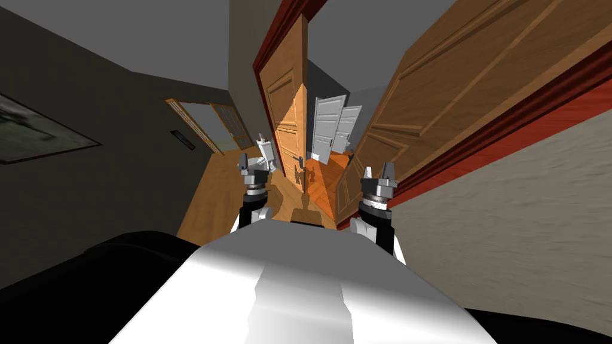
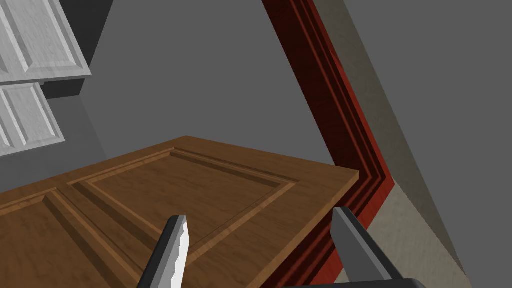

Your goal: Push the door open

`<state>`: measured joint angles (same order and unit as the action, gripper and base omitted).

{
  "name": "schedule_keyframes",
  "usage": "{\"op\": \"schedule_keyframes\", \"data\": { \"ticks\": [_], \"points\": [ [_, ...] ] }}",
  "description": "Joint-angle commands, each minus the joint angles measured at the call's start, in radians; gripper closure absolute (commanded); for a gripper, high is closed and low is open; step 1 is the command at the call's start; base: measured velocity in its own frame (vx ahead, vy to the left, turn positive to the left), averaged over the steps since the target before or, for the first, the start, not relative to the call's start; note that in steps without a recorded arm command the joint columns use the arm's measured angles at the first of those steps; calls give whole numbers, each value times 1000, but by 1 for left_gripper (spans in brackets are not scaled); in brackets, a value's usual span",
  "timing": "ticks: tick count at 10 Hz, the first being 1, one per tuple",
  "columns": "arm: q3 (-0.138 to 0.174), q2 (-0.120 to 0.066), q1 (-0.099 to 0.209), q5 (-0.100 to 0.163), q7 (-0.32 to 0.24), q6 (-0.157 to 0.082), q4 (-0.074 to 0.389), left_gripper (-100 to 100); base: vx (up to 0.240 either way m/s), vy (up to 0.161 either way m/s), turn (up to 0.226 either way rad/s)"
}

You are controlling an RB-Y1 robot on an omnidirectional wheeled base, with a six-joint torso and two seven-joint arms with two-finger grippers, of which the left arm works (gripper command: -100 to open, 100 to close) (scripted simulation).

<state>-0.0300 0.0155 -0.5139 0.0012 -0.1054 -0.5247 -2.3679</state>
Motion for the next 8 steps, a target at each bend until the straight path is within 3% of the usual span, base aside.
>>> {"op": "schedule_keyframes", "data": {
  "ticks": [1,8],
  "points": [
    [-9,-12,15,-2,0,8,32,-100,162,80,-103],
    [-42,-47,75,-8,-1,41,157,-100,55,102,-67]
  ]
}}
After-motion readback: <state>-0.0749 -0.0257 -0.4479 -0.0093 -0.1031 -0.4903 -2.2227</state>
